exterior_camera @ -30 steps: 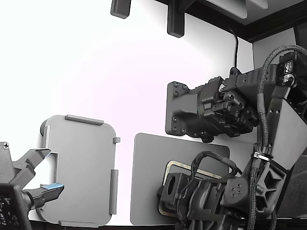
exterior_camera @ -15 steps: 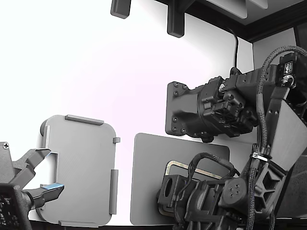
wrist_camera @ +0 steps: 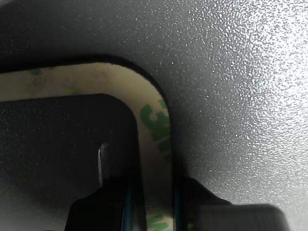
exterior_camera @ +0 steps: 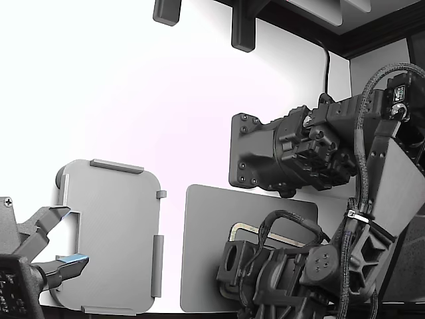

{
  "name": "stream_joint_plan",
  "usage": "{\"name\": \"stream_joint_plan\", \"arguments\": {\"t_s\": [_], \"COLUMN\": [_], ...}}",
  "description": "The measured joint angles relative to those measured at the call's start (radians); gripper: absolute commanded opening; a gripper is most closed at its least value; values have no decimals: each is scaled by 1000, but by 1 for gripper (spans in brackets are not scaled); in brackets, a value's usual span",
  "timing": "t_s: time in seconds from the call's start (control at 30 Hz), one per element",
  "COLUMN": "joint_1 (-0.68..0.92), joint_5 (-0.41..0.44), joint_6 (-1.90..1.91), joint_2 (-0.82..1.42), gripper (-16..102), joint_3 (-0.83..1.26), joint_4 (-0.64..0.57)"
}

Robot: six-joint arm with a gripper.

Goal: Move top rectangular frame to the holder.

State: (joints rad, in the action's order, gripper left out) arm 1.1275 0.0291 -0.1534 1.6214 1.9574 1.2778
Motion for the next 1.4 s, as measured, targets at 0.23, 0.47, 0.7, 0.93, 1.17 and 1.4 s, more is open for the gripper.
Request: {"name": "stream_joint_plan", "arguments": {"t_s": [0.23,0.47,0.7,0.93,1.17,1.4], "joint_1": [-8,-14,-46,-155,-259,-391], "joint_5": [6,11,29,34,83,124], "joint_6": [-9,-25,-5,49,114,273], "joint_2": [0,0,-8,-9,66,38], "gripper": [-3,-11,-11,-11,-10,-10], "joint_3": [8,2,-133,-367,-436,-537], "joint_4": [-11,0,140,357,368,368]}}
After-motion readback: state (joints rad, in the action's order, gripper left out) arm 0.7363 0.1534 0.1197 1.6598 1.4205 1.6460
